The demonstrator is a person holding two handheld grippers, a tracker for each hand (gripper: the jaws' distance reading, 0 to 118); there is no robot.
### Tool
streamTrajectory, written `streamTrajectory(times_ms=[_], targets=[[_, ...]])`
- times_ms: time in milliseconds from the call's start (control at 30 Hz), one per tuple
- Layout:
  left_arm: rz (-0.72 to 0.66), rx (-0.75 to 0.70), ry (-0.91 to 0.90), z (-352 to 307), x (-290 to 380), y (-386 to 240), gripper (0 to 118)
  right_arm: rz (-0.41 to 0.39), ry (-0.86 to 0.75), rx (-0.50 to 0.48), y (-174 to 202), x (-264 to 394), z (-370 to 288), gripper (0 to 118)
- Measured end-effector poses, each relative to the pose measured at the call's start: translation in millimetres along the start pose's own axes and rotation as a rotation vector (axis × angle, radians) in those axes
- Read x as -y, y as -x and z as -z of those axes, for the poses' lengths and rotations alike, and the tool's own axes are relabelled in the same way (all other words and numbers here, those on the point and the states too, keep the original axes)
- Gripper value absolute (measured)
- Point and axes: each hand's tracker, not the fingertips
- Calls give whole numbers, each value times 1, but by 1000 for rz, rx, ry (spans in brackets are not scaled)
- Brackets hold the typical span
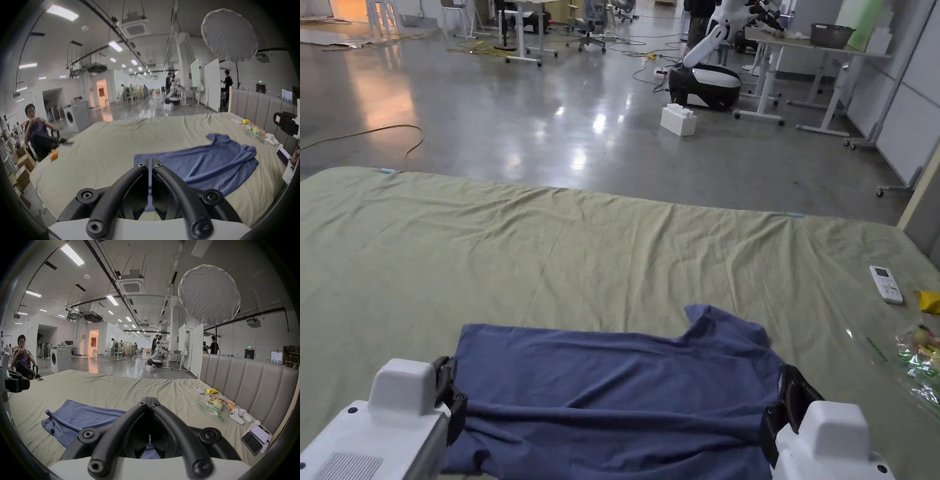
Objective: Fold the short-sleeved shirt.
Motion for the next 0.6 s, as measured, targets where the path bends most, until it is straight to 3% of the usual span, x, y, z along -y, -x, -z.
streamTrajectory(times_ms=[267,433,500,533,600], targets=[[-109,42,403,83,39,51,4,-13,79,-3,-8,21,3,1],[-162,26,573,128,50,63,36,-10,131,6,-14,32,5,1],[-166,28,657,136,51,60,74,-14,144,8,-17,35,5,1],[-167,27,695,143,55,60,81,-18,153,9,-17,37,5,1],[-172,15,746,151,59,57,82,-20,170,10,-18,40,5,1]])
